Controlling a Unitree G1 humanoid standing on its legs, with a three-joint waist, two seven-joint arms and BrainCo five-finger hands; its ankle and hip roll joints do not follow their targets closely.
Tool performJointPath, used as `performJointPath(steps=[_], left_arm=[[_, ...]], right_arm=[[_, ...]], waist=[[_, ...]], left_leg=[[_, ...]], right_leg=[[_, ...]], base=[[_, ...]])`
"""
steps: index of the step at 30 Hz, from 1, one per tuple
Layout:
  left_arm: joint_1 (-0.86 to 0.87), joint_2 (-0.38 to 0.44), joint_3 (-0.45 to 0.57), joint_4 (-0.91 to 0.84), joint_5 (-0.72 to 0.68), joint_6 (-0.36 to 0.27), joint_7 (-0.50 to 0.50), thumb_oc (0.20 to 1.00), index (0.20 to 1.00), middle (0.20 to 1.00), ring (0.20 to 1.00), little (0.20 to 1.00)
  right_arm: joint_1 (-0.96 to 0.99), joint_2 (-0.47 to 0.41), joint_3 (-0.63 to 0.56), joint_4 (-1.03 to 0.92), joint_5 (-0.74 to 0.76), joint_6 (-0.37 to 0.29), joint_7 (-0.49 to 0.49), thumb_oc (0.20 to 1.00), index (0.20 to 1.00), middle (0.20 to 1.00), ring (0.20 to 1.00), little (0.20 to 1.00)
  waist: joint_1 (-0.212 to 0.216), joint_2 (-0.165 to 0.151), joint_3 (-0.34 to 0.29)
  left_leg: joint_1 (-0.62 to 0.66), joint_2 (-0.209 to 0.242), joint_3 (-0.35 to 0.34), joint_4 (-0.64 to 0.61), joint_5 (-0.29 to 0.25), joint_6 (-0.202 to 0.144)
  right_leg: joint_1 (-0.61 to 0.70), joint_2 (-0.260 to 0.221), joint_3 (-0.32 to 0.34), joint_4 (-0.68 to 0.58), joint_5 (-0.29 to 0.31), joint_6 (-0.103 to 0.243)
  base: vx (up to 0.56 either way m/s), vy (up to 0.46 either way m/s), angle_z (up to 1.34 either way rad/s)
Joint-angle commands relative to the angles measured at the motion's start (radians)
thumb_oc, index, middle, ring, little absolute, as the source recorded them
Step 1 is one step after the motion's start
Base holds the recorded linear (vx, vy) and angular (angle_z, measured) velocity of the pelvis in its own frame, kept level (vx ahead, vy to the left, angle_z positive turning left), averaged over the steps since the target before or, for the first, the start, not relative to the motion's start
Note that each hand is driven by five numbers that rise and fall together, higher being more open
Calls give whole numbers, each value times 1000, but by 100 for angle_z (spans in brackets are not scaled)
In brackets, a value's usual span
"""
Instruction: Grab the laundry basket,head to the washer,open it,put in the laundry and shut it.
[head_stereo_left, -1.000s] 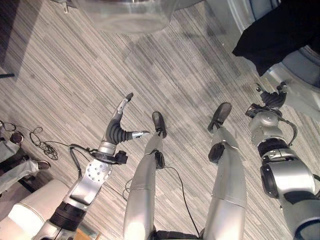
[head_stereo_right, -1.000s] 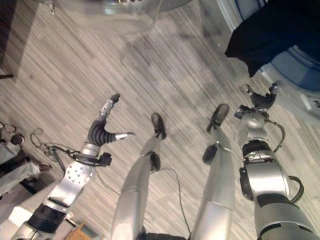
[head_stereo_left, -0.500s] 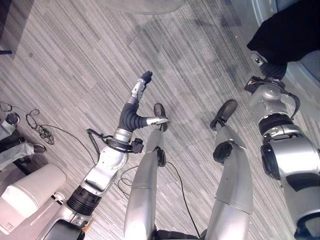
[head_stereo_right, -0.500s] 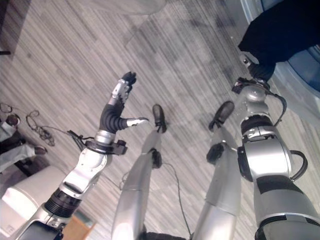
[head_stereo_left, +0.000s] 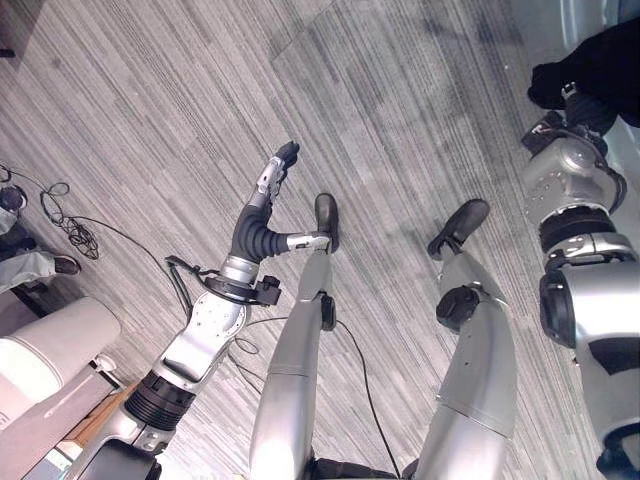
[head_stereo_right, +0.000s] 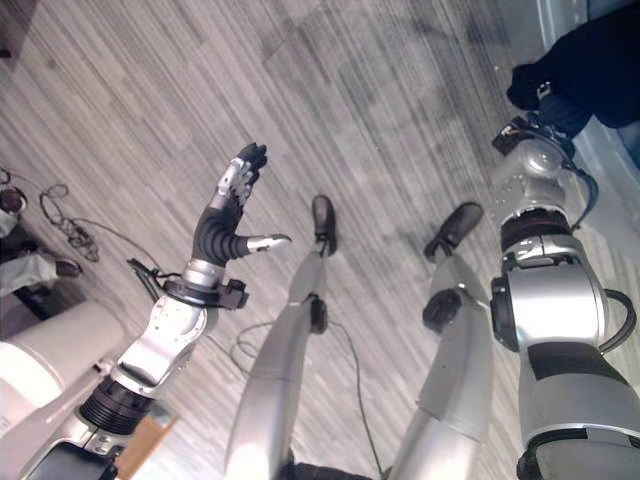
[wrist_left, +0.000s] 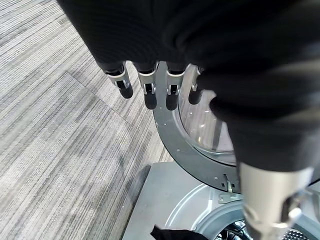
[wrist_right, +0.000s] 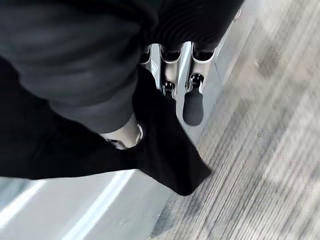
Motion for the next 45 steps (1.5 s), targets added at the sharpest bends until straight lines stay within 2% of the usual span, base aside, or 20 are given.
performJointPath(steps=[1,4,5,9,10,11,12,15,16,18,23,25,26,28,33,35,38,40,41,45], left_arm=[[69,43,22,-53,-1,-37,28,1000,1000,1000,1000,1000],[101,77,23,-69,-26,-33,20,1000,1000,1000,1000,1000],[105,93,17,-73,-33,-26,21,1000,1000,1000,1000,1000],[106,105,11,-71,-37,-16,27,1000,1000,1000,1000,1000],[111,109,7,-72,-38,-12,24,1000,1000,1000,1000,1000],[117,116,-7,-73,-52,-16,11,1000,1000,1000,1000,1000],[117,124,-16,-72,-66,-22,4,1000,1000,1000,1000,1000],[97,135,-23,-67,-76,-31,-29,1000,1000,1000,1000,1000],[96,137,-20,-66,-67,-30,-50,1000,1000,1000,1000,1000],[96,123,-13,-75,-72,-22,-69,1000,1000,1000,1000,1000],[123,118,-1,-82,-84,-17,-79,1000,1000,1000,1000,1000],[116,95,2,-70,-76,-13,-68,1000,1000,1000,1000,1000],[108,69,10,-55,-37,-11,-51,1000,1000,1000,1000,1000],[97,56,9,-23,-12,-29,-34,1000,1000,1000,1000,1000],[95,54,19,-16,1,-57,-9,1000,1000,1000,1000,1000],[127,66,38,-30,-1,-54,-7,1000,1000,1000,1000,1000],[160,72,58,-36,6,-54,-1,1000,1000,1000,1000,1000],[179,75,63,-38,9,-51,-2,1000,1000,1000,1000,1000],[212,79,80,-42,25,-50,-1,1000,1000,1000,1000,1000],[306,96,132,-30,62,-38,-3,1000,1000,1000,1000,1000]], right_arm=[[-72,-245,-16,-377,-109,-332,-130,200,200,200,200,200],[-90,-274,-47,-520,-205,-363,-244,200,200,200,200,200],[-138,-297,-26,-547,-271,-340,-317,200,200,200,200,200],[-208,-327,6,-526,-297,-302,-379,200,200,200,200,200],[-223,-352,21,-514,-344,-255,-406,200,200,200,200,200],[-261,-396,72,-444,-404,-176,-420,492,492,492,492,492],[-306,-423,135,-344,-397,-134,-393,1000,1000,1000,1000,1000],[-450,-444,424,156,-246,6,-35,1000,1000,1000,1000,1000],[-450,-433,457,218,-197,38,72,1000,1000,1000,1000,1000],[-460,-406,461,315,-83,52,133,1000,1000,1000,1000,1000],[-368,-331,377,282,-14,-6,166,1000,1000,1000,1000,1000],[-271,-278,286,162,36,-96,133,1000,1000,1000,1000,1000],[-91,-247,179,-129,-59,-211,53,1000,1000,1000,1000,1000],[43,-210,95,-318,-187,-271,-14,1000,1000,1000,1000,1000],[313,-16,29,-546,-322,-272,-19,1000,1000,1000,1000,1000],[522,149,24,-647,-267,-275,73,1000,1000,1000,1000,1000],[713,271,69,-699,-247,-258,147,1000,1000,1000,1000,1000],[769,302,91,-700,-241,-247,174,1000,1000,1000,1000,1000],[888,345,129,-712,-217,-227,232,1000,1000,1000,1000,1000],[1100,355,121,-711,-171,-177,316,1000,1000,1000,1000,1000]], waist=[[-55,7,-36],[-70,-14,-46],[-74,-22,-54],[-79,-27,-60],[-79,-29,-63],[-74,-34,-68],[-67,-37,-71],[-44,-37,-69],[-43,-34,-64],[-50,-25,-56],[-53,-8,-50],[-59,1,-43],[-75,6,-32],[-81,2,-32],[-104,-23,-26],[-128,-58,-29],[-158,-93,-32],[-166,-108,-30],[-180,-134,-29],[-205,-182,-56]], left_leg=[[126,118,-81,113,-240,-69],[173,131,-78,79,-227,-78],[192,135,-73,67,-221,-82],[218,143,-68,46,-211,-86],[224,145,-67,45,-210,-87],[225,145,-71,52,-209,-87],[224,146,-71,58,-207,-87],[217,151,-64,55,-197,-87],[214,154,-60,51,-194,-87],[213,155,-54,45,-191,-87],[211,154,-49,40,-194,-84],[209,152,-48,41,-197,-81],[214,149,-49,45,-206,-80],[213,146,-53,50,-203,-78],[238,140,-63,85,-226,-69],[283,132,-68,132,-277,-49],[337,130,-59,200,-340,-31],[366,131,-54,226,-368,-24],[428,135,-39,270,-415,-11],[576,132,-3,337,-496,22]], right_leg=[[131,55,86,-109,-65,180],[172,61,78,-128,-66,179],[187,63,78,-132,-70,178],[193,64,83,-123,-80,176],[195,63,84,-116,-87,173],[197,61,85,-100,-100,167],[194,58,85,-91,-105,164],[178,54,86,-80,-106,163],[172,54,83,-78,-107,163],[164,57,87,-77,-107,163],[151,62,94,-72,-106,165],[145,61,97,-68,-102,169],[150,62,98,-63,-105,172],[160,61,94,-67,-100,168],[232,61,86,-104,-72,167],[311,65,88,-152,-40,174],[400,67,95,-195,-7,182],[445,72,99,-216,3,186],[524,73,107,-251,20,194],[708,65,126,-338,72,221]], base=[[0,0,0],[22,-18,-8],[38,-36,-14],[26,-30,-10],[19,-63,-4],[13,-81,-2],[0,-80,2],[-10,-51,8],[-2,-31,8],[-5,-25,8],[-5,3,0],[-14,27,-7],[-19,35,-6],[-21,23,-11],[-22,48,-2],[-39,144,0],[-47,171,-14],[-43,237,-30],[-14,271,-53],[36,319,-46]])
